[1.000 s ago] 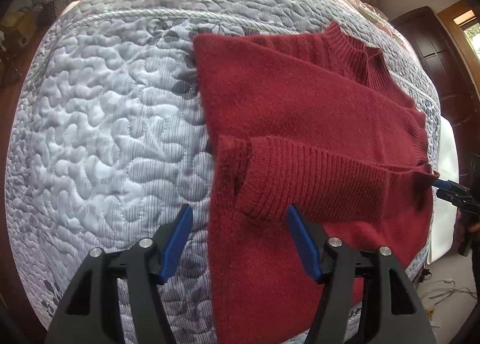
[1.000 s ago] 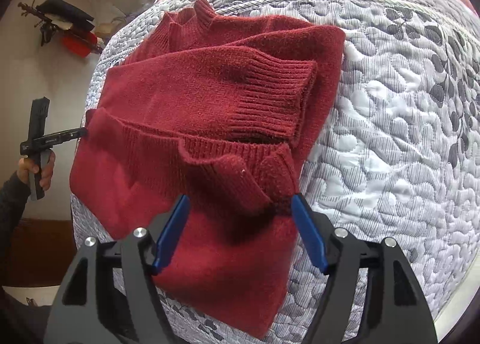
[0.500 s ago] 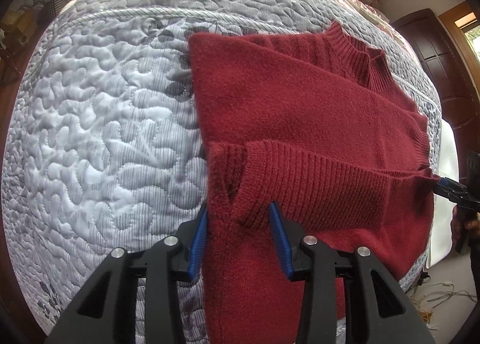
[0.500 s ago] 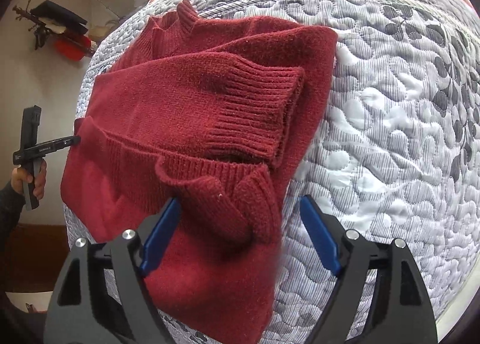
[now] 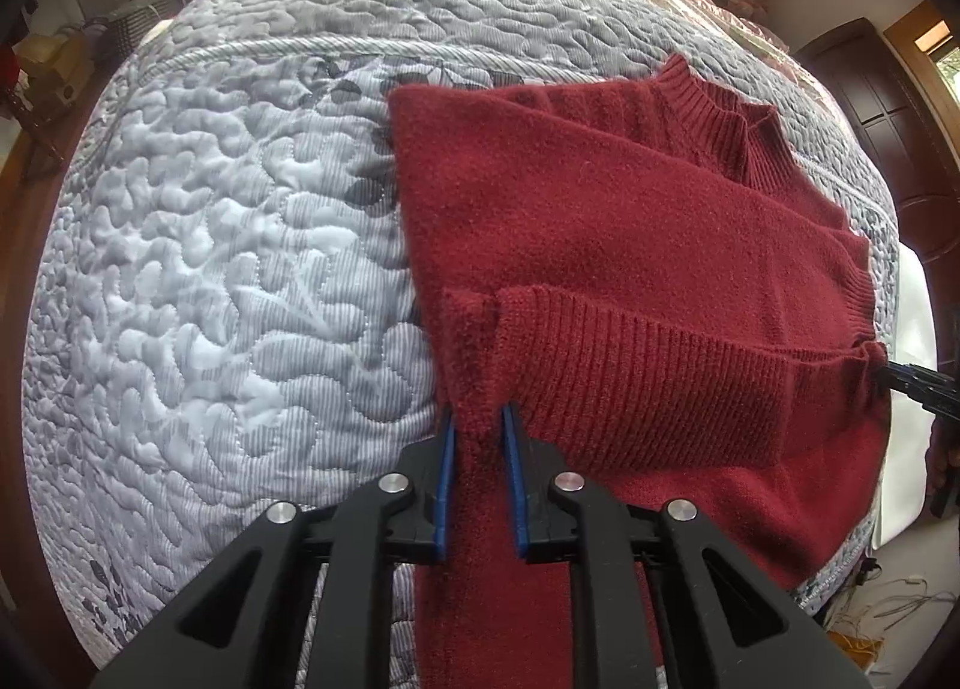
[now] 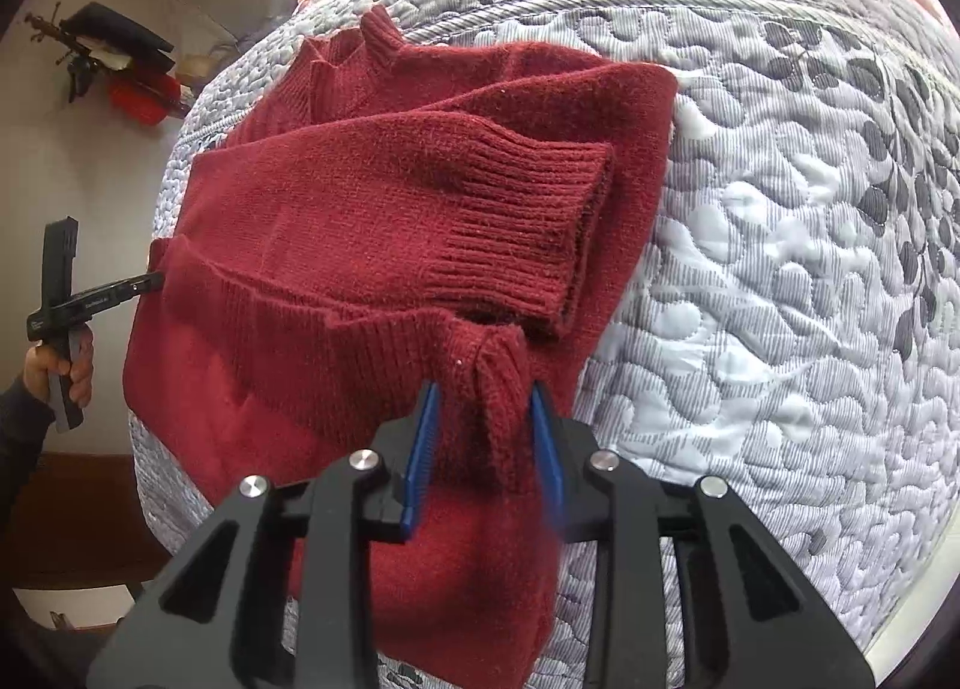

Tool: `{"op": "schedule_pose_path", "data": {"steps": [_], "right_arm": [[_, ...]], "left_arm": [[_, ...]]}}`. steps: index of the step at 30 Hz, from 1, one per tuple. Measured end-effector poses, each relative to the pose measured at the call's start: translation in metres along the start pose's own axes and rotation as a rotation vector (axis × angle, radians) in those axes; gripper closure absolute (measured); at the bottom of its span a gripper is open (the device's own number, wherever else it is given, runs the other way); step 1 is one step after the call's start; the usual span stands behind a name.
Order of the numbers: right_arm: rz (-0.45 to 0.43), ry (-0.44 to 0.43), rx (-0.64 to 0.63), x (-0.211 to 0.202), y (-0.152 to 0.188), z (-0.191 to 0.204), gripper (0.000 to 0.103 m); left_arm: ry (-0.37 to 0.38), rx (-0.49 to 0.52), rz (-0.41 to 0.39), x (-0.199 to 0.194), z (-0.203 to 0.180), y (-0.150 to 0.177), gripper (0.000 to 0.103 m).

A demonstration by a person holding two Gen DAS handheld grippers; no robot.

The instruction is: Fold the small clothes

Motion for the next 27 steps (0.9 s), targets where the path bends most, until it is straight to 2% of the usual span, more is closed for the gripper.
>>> {"op": "schedule_pose_path", "data": {"steps": [2, 4, 6, 8, 17, 27], "right_arm": [[0.017, 0.002, 0.001, 0.006, -0.001, 0.0, 0.064], [0.026, 0.008, 0.005, 0.011, -0.001, -0.001, 0.066], [0.027, 0.005, 0.017, 0.011, -0.002, -0.004, 0.089], [0.015, 0.003, 0.019, 0.006, -0.002, -0.005, 0.096], [-0.071, -0.02, 0.079, -0.024, 0.006, -0.005, 0.097], [-0.191, -0.054, 0.11, -0.084, 0.014, 0.008, 0.097]], "left_arm": [[0.003, -0.001, -0.002, 0.001, 0.0, 0.0, 0.081], [0.008, -0.009, -0.006, 0.003, -0.001, 0.0, 0.08], [0.01, -0.024, -0.006, 0.003, 0.001, 0.001, 0.085], [0.005, -0.028, -0.011, 0.001, 0.002, 0.002, 0.092], [0.002, -0.08, -0.087, -0.025, 0.004, 0.007, 0.093], [0.003, -0.094, -0.233, -0.094, -0.002, 0.008, 0.095]]}}
Point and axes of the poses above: each gripper's, at about its wrist camera, not at the fingertips, and x roughly the way its jaws point, z to its left, y to its underside, the point moved 6 cm from there along x, roughly the way its jaws point, and after that the axes turned 15 degrees about x, right-handed, at the moved point
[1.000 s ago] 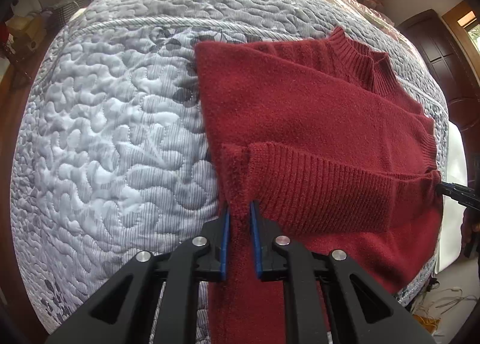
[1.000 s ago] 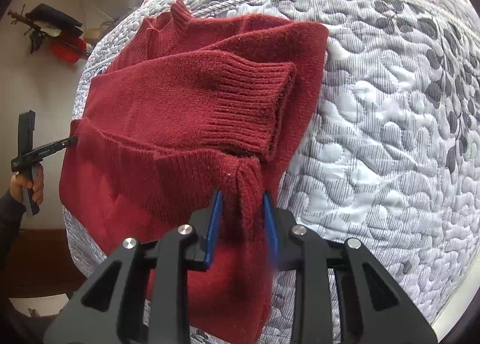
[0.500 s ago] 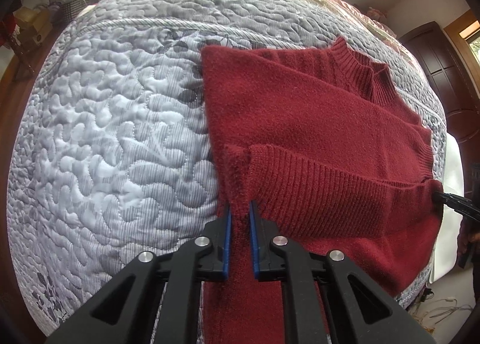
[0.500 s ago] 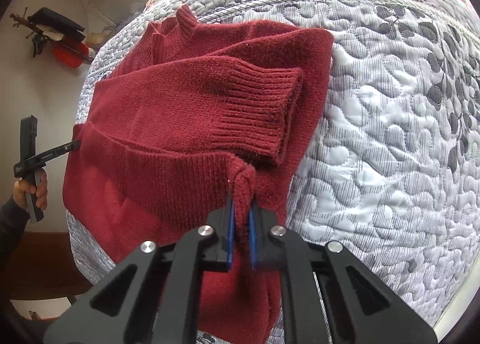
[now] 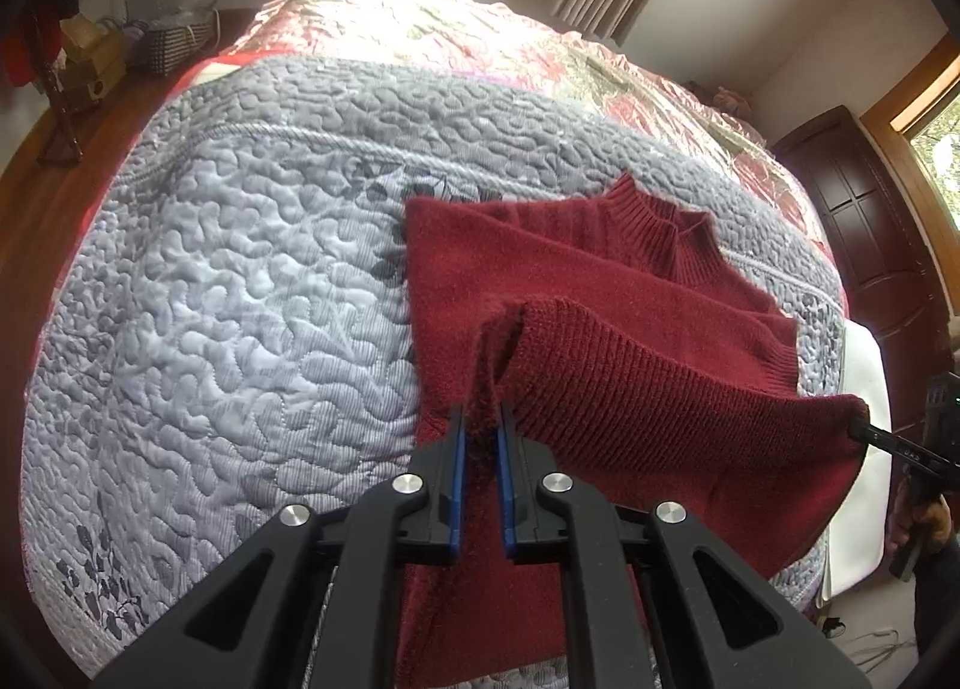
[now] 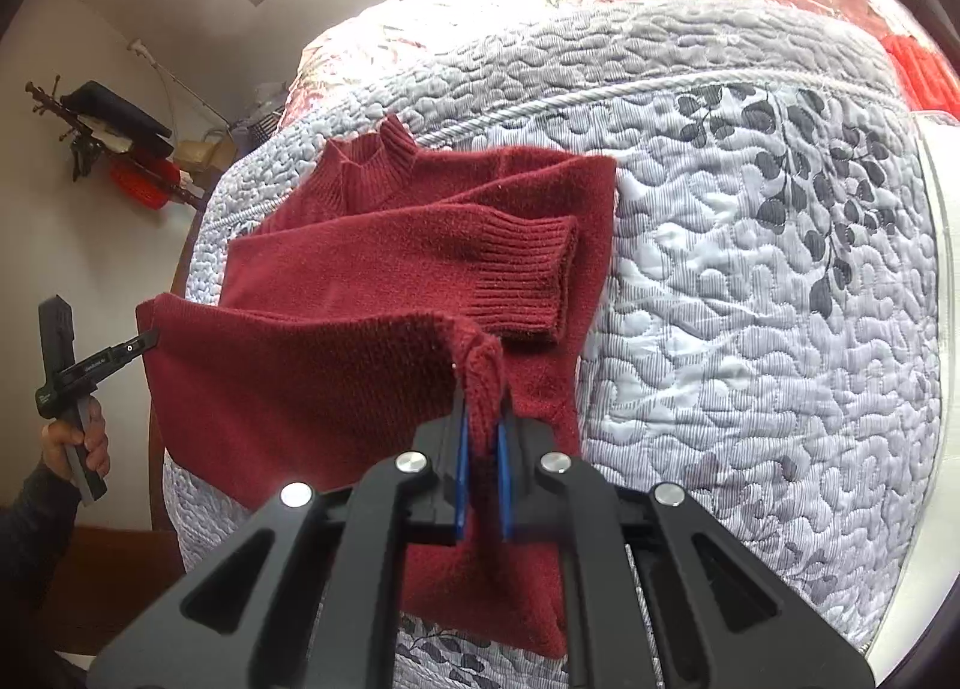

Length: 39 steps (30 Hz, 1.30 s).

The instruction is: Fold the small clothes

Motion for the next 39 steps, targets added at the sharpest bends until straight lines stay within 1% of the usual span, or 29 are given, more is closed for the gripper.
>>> {"op": "schedule_pose_path", "data": {"steps": [3, 6, 11, 14, 19, 24, 28, 39], "right_arm": [[-0.032, -0.007, -0.014, -0.015, -0.006, 0.009, 0.097], [-0.059, -0.02, -0.033, -0.027, -0.017, 0.019, 0.097], [-0.078, -0.008, -0.087, -0.029, -0.039, 0.037, 0.097], [-0.091, -0.002, -0.117, -0.027, -0.056, 0.048, 0.097], [-0.111, 0.003, -0.129, -0.022, -0.085, 0.058, 0.097], [-0.103, 0.004, -0.1, -0.006, -0.11, 0.055, 0.097], [-0.095, 0.019, -0.093, 0.008, -0.123, 0.053, 0.097], [-0.102, 0.03, -0.066, 0.032, -0.165, 0.049, 0.097]], "left_arm": [[0.001, 0.001, -0.046, -0.019, -0.002, -0.011, 0.095], [0.006, 0.012, -0.075, -0.029, -0.005, -0.025, 0.095], [0.02, 0.029, -0.09, -0.021, -0.008, -0.045, 0.097], [0.011, 0.038, -0.103, -0.018, -0.009, -0.059, 0.097], [0.007, 0.036, -0.137, -0.021, -0.003, -0.083, 0.097], [0.007, 0.04, -0.132, -0.01, 0.004, -0.101, 0.097], [0.012, 0.027, -0.121, 0.005, 0.012, -0.114, 0.097], [0.013, 0.008, -0.111, 0.039, 0.031, -0.152, 0.097]]}}
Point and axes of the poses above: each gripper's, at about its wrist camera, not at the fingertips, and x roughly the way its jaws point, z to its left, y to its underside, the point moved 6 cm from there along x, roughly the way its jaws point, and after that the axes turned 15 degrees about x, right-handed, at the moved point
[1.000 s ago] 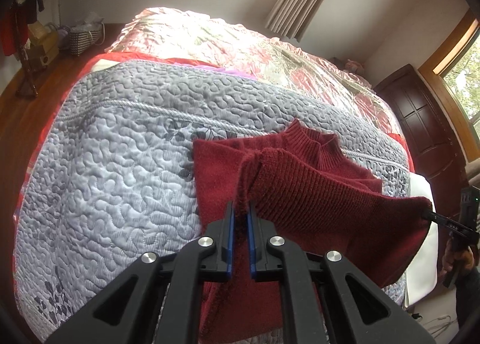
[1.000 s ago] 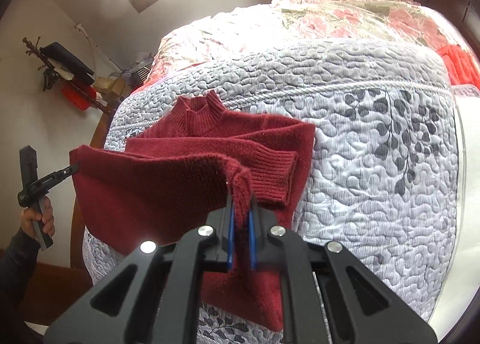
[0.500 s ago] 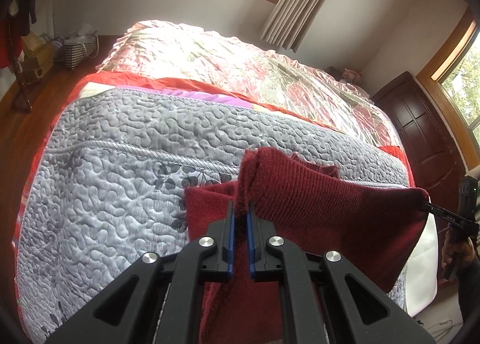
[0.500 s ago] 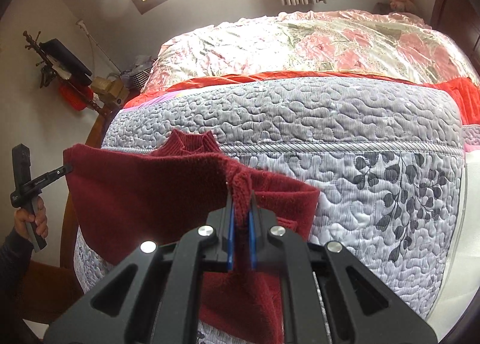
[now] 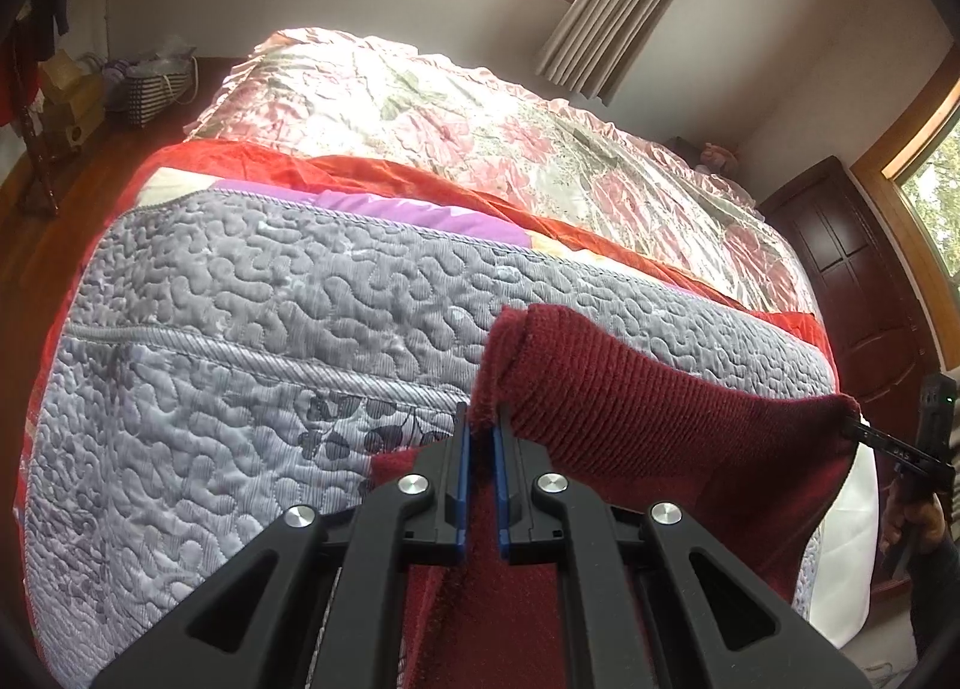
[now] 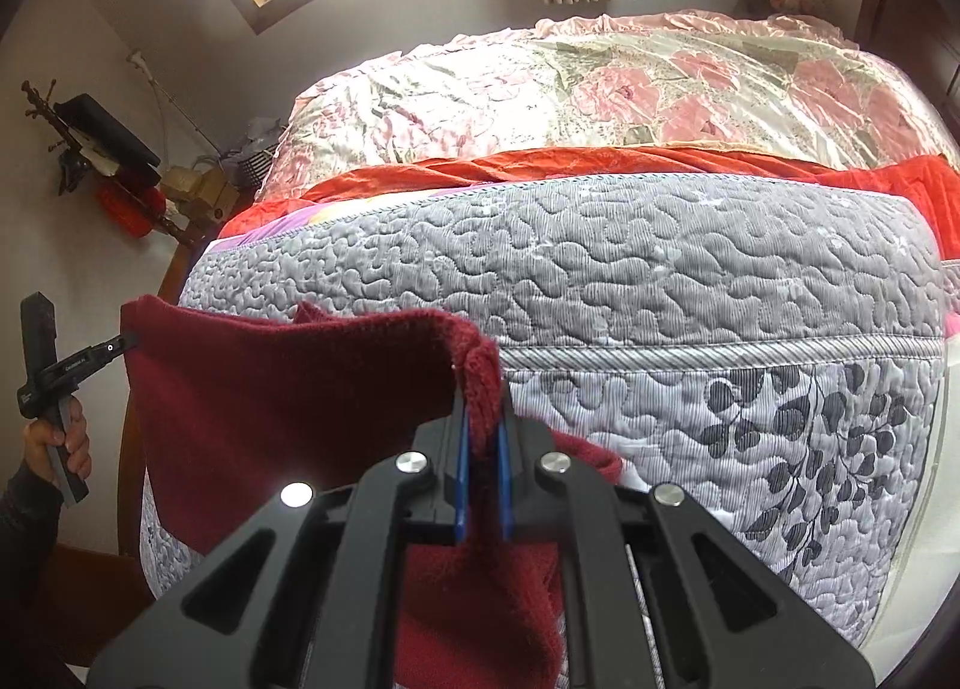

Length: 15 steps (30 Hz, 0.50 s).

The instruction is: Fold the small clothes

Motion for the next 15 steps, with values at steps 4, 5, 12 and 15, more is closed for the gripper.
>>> {"op": "schedule_pose_path", "data": {"steps": [4, 5, 12, 15], "right_arm": [[0.011, 0.01, 0.009, 0.014, -0.008, -0.005, 0.097], [0.015, 0.013, 0.011, 0.018, -0.009, -0.006, 0.097], [0.032, 0.026, 0.02, 0.041, -0.015, -0.014, 0.097], [0.033, 0.025, 0.027, 0.047, -0.018, -0.019, 0.097]], "left_arm": [[-0.002, 0.011, 0.018, 0.017, 0.003, -0.008, 0.097], [-0.002, 0.011, 0.023, 0.022, 0.004, -0.01, 0.097], [-0.002, 0.005, 0.05, 0.048, 0.015, -0.011, 0.097], [0.001, 0.005, 0.055, 0.056, 0.018, -0.014, 0.097]]}}
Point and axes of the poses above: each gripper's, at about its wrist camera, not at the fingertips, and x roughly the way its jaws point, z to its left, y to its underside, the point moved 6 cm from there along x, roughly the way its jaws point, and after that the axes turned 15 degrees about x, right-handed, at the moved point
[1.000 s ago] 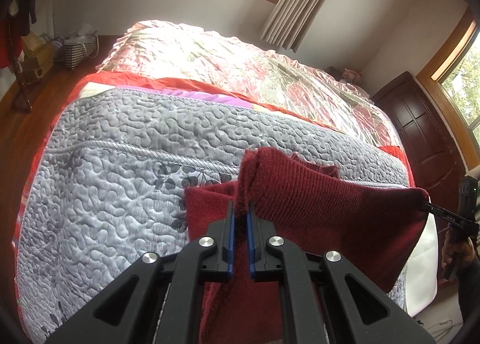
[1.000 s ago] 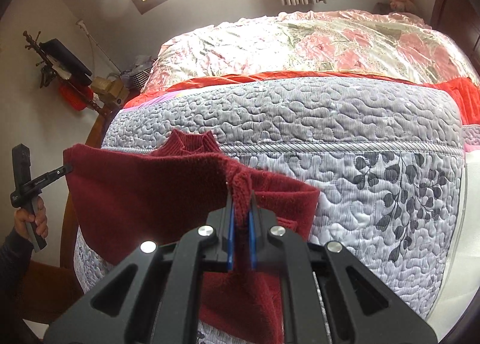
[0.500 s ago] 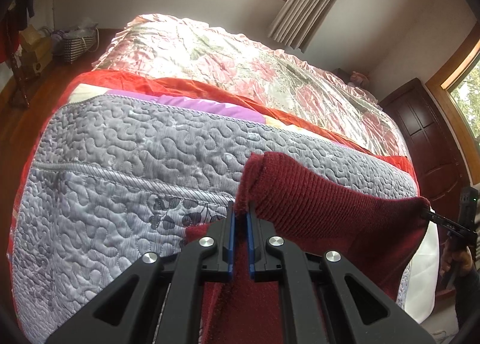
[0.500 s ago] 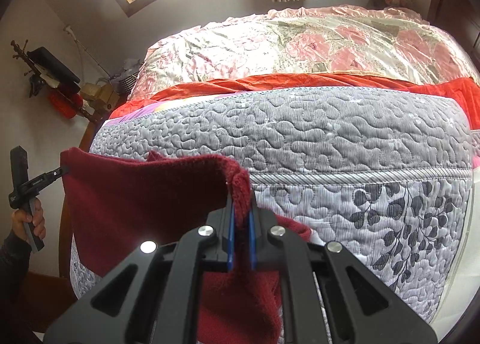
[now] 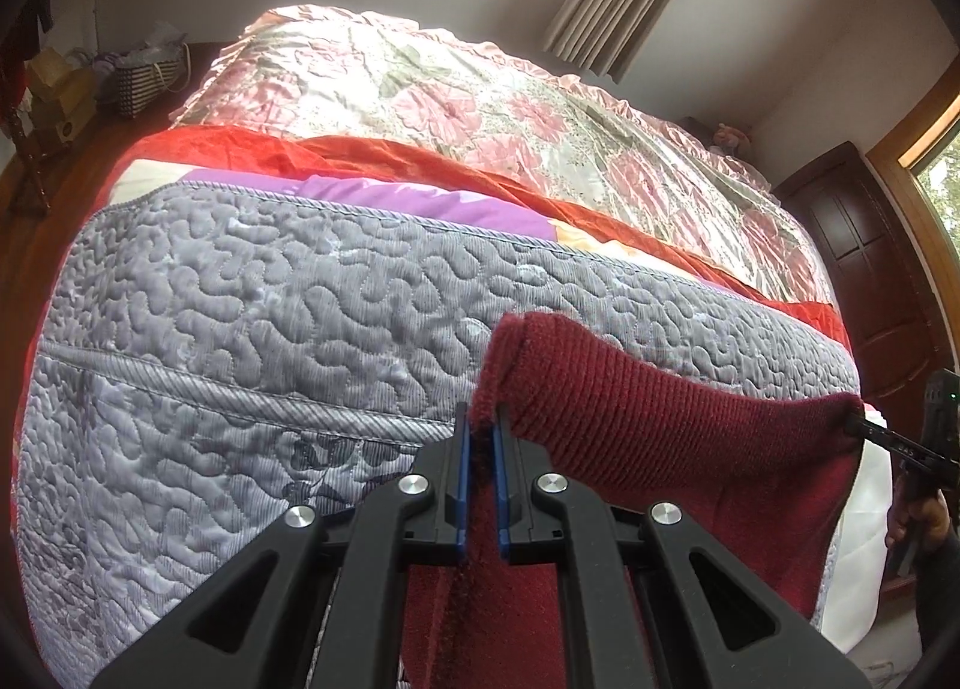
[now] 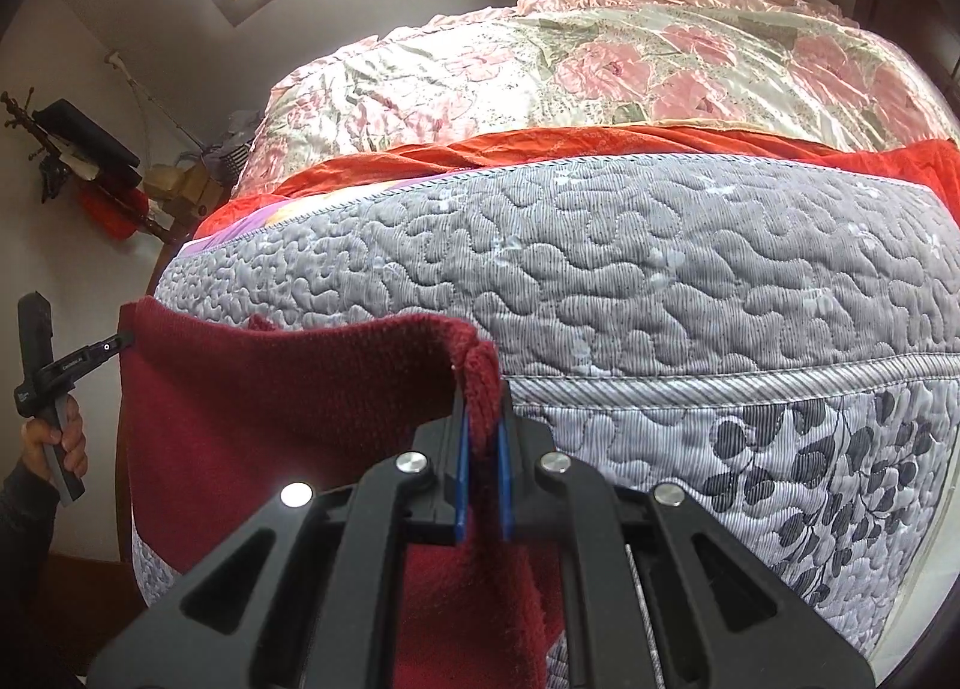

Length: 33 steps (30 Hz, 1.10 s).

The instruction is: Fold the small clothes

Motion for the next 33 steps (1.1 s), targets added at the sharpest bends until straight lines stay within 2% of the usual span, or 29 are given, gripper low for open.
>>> {"op": "schedule_pose_path", "data": {"steps": [6, 13, 15, 16, 17, 18, 19, 21, 22, 23, 25, 27, 29, 31, 33], "right_arm": [[0.012, 0.011, 0.007, 0.018, -0.006, -0.008, 0.097], [0.035, 0.037, 0.035, 0.052, -0.006, -0.025, 0.096], [0.038, 0.049, 0.044, 0.06, -0.003, -0.03, 0.085], [0.034, 0.035, 0.054, 0.061, -0.003, -0.032, 0.082], [0.03, 0.023, 0.066, 0.059, -0.002, -0.033, 0.077], [0.019, 0.02, 0.077, 0.053, -0.001, -0.035, 0.067], [-0.004, 0.023, 0.087, 0.044, 0.0, -0.036, 0.064], [-0.066, 0.018, 0.102, 0.019, 0.001, -0.039, 0.064], [-0.079, -0.013, 0.107, 0.006, 0.006, -0.036, 0.064], [-0.07, -0.048, 0.106, -0.002, 0.014, -0.031, 0.064], [-0.039, -0.101, 0.087, -0.011, 0.034, -0.019, 0.064], [0.017, -0.135, 0.08, -0.004, 0.055, -0.01, 0.064], [0.076, -0.121, 0.087, 0.014, 0.075, -0.014, 0.066], [0.108, -0.085, 0.107, 0.03, 0.088, -0.028, 0.067], [0.096, -0.042, 0.11, 0.038, 0.092, -0.045, 0.085]], "left_arm": [[-0.006, 0.004, 0.018, 0.018, 0.007, -0.001, 0.097], [-0.023, -0.013, 0.101, 0.068, 0.024, 0.011, 0.097], [-0.031, -0.024, 0.153, 0.085, 0.028, 0.022, 0.094], [-0.046, -0.023, 0.164, 0.088, 0.029, 0.025, 0.09], [-0.061, -0.02, 0.161, 0.087, 0.029, 0.027, 0.085], [-0.081, -0.019, 0.154, 0.082, 0.028, 0.027, 0.082], [-0.121, -0.011, 0.144, 0.074, 0.028, 0.027, 0.074], [-0.214, 0.032, 0.101, 0.047, 0.023, 0.027, 0.075], [-0.234, 0.057, 0.075, 0.032, 0.015, 0.028, 0.075], [-0.219, 0.072, 0.052, 0.019, 0.005, 0.029, 0.075], [-0.134, 0.108, 0.02, -0.001, -0.025, 0.036, 0.075], [-0.082, 0.158, 0.015, -0.008, -0.053, 0.05, 0.075], [-0.011, 0.166, 0.054, 0.0, -0.076, 0.068, 0.073], [-0.022, 0.195, 0.126, 0.018, -0.084, 0.093, 0.074], [-0.074, 0.209, 0.194, 0.035, -0.074, 0.117, 0.076]]}}
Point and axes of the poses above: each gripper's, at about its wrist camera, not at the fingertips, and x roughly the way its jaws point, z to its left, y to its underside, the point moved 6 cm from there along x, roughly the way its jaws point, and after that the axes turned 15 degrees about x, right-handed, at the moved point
